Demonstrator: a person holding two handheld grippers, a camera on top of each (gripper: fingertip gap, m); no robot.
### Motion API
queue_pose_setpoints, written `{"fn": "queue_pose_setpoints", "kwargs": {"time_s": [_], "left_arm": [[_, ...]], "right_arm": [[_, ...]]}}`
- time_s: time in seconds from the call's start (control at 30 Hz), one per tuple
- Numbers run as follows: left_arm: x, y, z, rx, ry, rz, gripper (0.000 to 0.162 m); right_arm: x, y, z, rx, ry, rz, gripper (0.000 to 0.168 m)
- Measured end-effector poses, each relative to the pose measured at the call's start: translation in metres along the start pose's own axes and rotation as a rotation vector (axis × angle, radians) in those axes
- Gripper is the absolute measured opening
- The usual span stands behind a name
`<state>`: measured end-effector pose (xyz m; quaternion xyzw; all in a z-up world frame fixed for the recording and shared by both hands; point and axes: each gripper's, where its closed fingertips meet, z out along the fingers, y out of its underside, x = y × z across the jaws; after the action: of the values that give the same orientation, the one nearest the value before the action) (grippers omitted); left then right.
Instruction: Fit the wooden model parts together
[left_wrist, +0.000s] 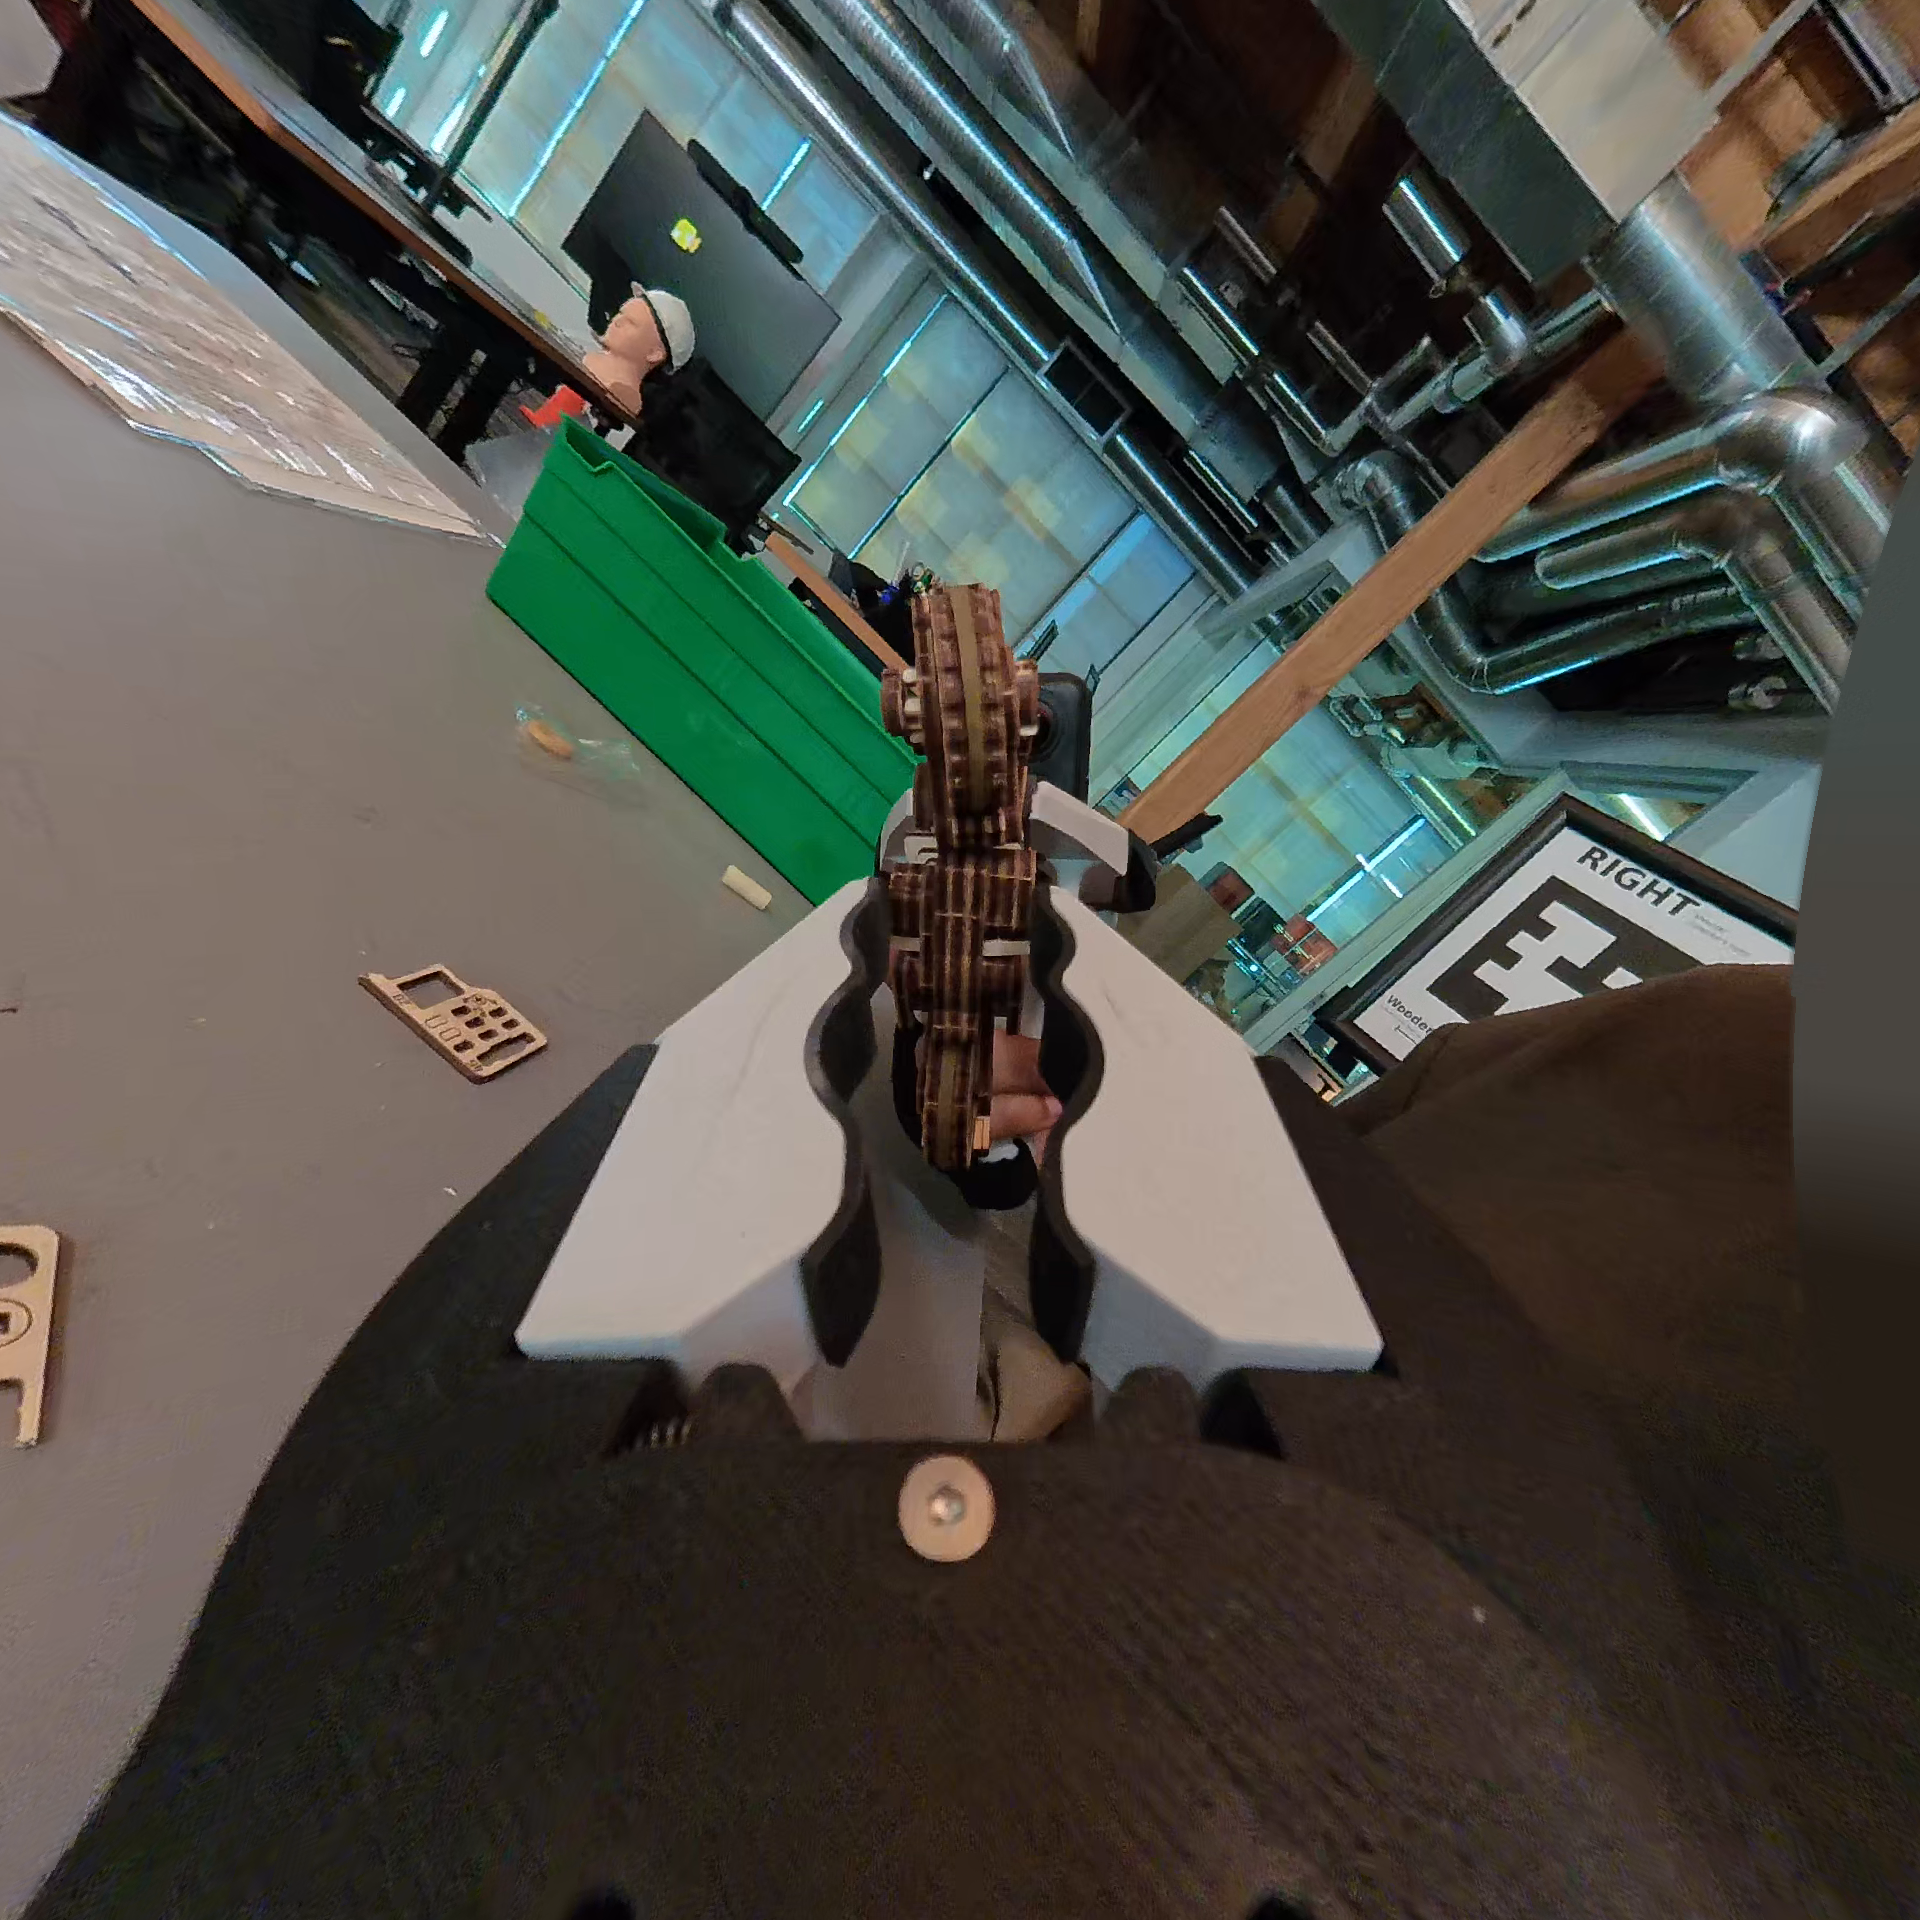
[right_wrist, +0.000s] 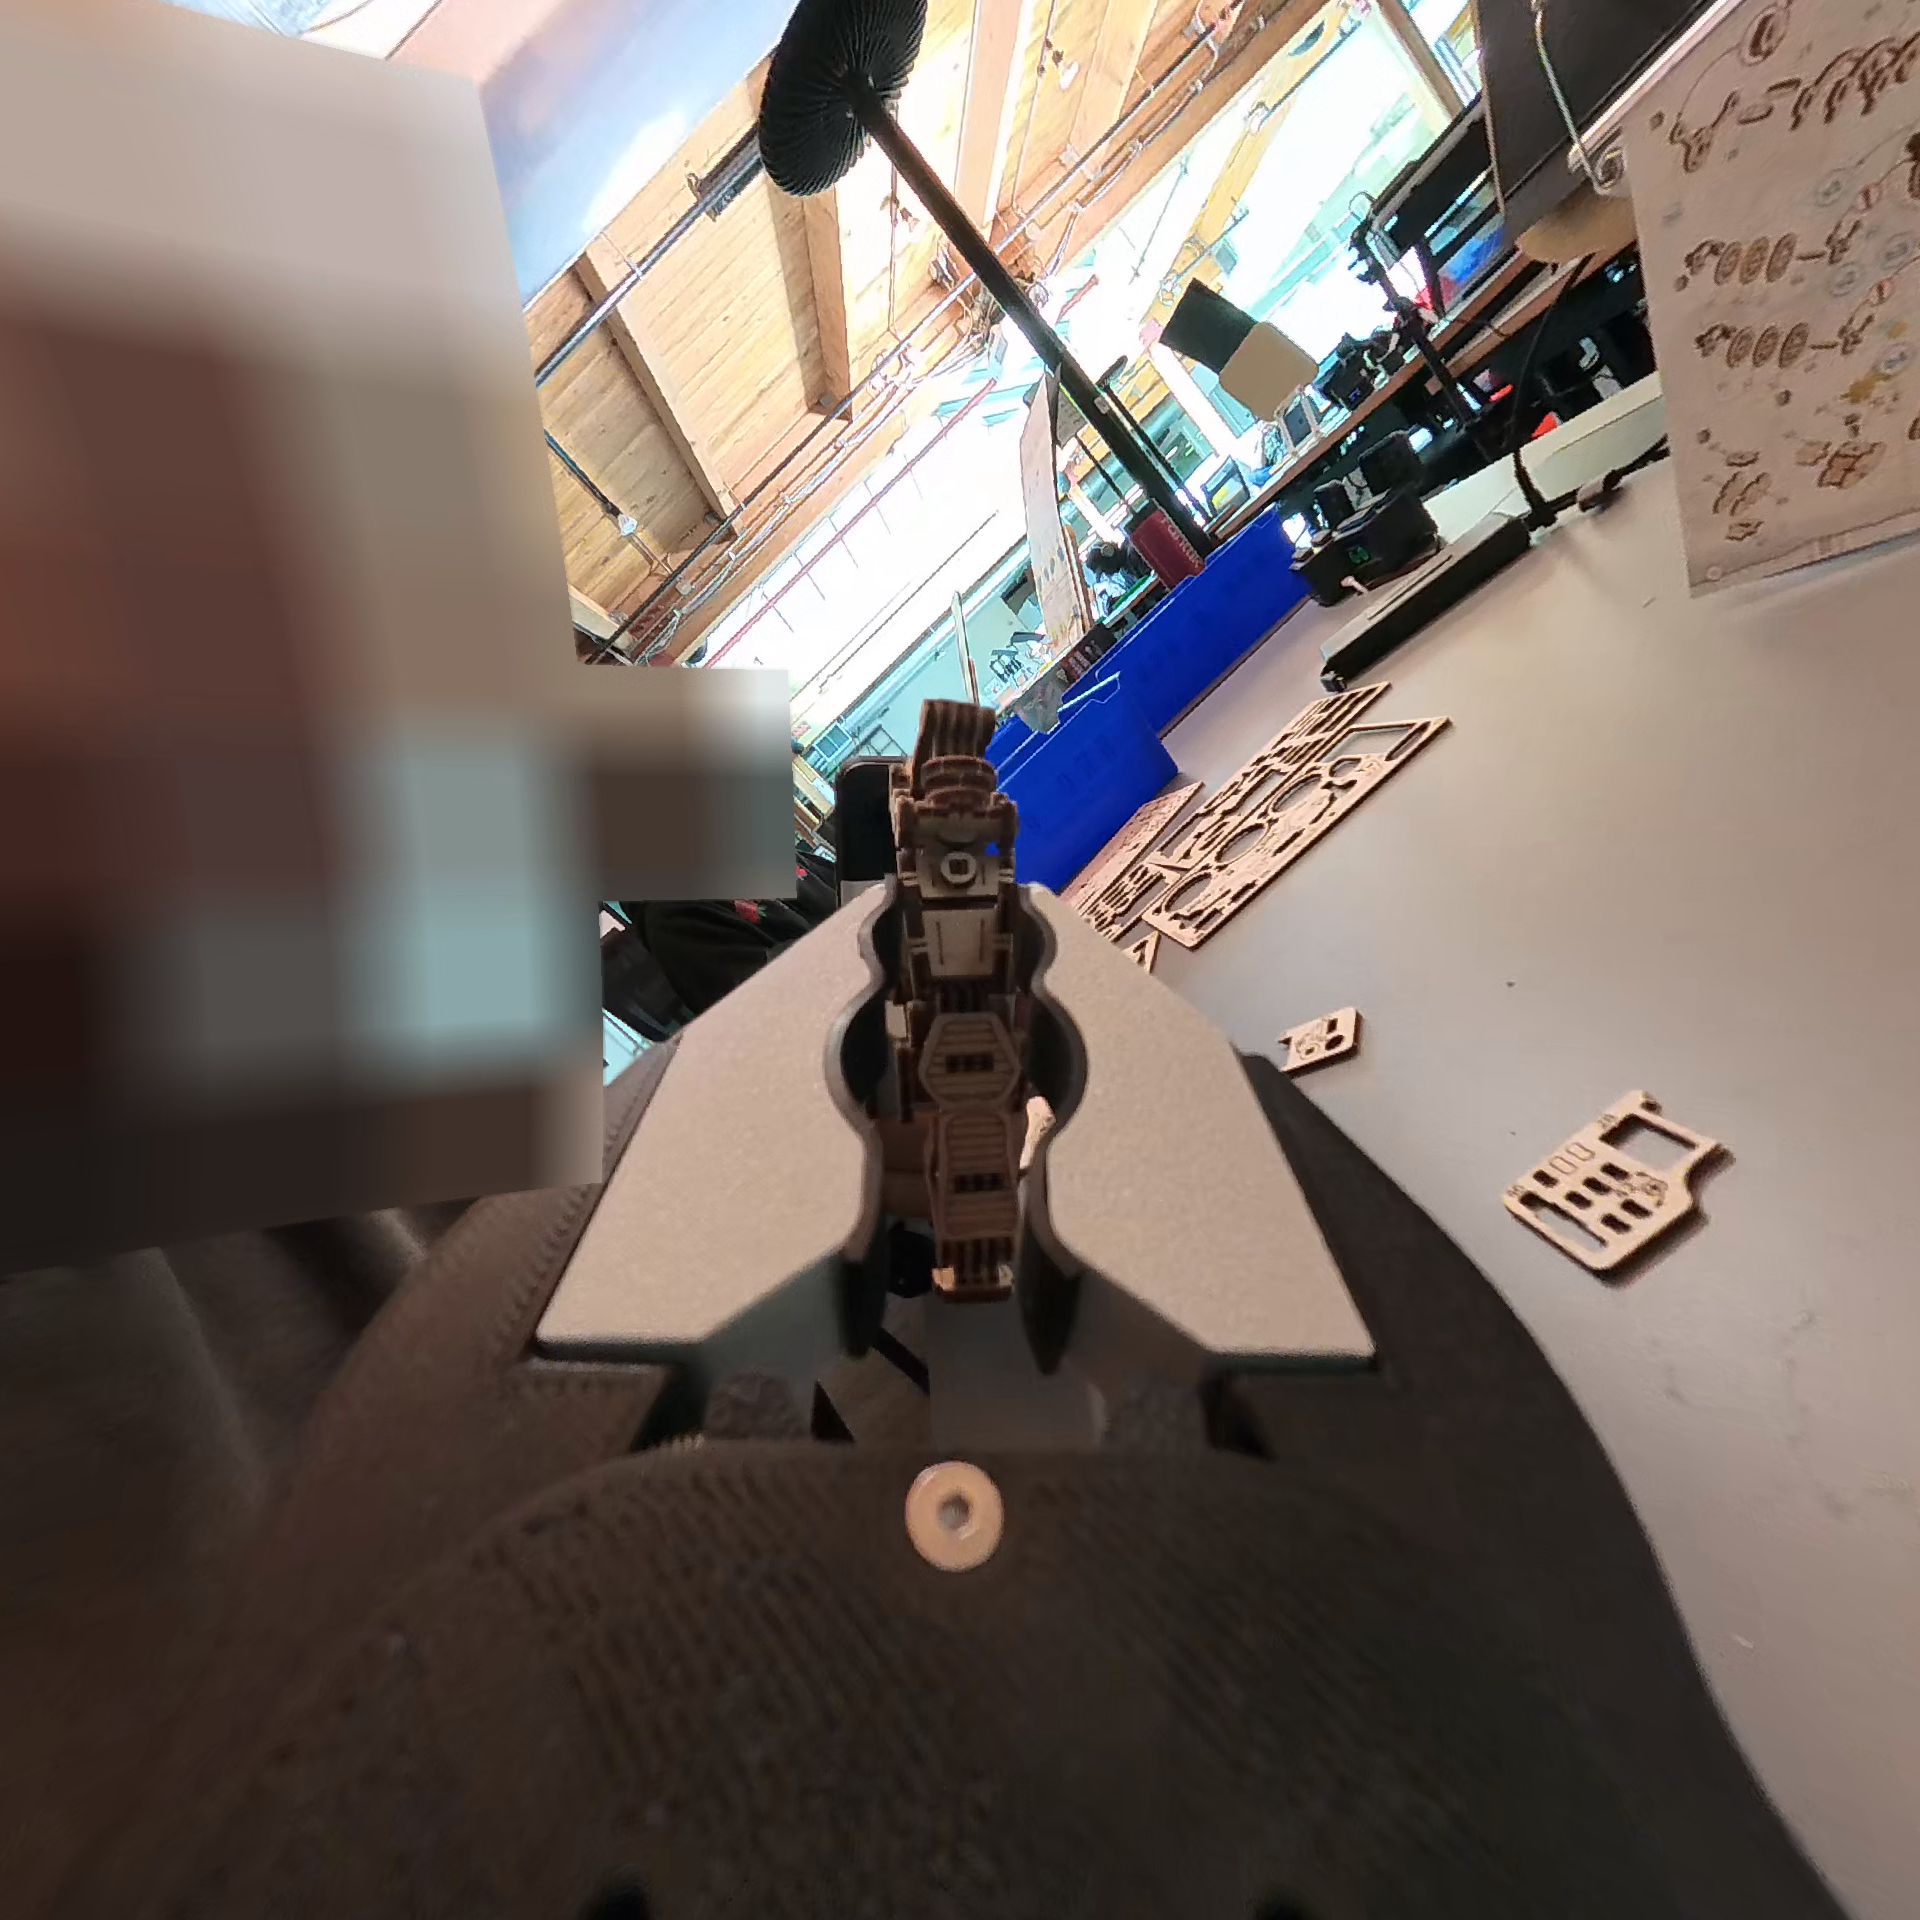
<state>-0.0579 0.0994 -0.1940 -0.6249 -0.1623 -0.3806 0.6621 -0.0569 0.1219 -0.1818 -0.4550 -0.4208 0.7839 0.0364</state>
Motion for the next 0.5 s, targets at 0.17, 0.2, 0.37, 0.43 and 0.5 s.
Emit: {"fn": "queue_pose_setpoints", "kwargs": {"time_s": [0.17, 0.2, 0.37, 0.43, 0.5], "left_arm": [[0.000, 0.000, 0.000, -0.005, 0.008, -0.003, 0.024], [0.000, 0.000, 0.000, -0.004, 0.009, -0.005, 0.024], [-0.001, -0.001, -0.001, -0.003, 0.018, -0.016, 0.024], [-0.001, -0.001, -0.001, -0.001, 0.020, -0.022, 0.023], [-0.001, -0.001, -0.001, 0.001, 0.021, -0.026, 0.024]], "right_arm": [[0.000, 0.002, -0.001, -0.023, -0.007, 0.002, 0.020], [0.000, 0.002, -0.001, -0.024, -0.008, 0.003, 0.021], [0.000, -0.002, -0.004, -0.017, -0.007, -0.003, 0.021], [0.002, -0.007, -0.008, 0.004, 0.001, 0.003, 0.021], [0.003, -0.008, -0.008, 0.011, 0.002, 0.017, 0.021]]}}
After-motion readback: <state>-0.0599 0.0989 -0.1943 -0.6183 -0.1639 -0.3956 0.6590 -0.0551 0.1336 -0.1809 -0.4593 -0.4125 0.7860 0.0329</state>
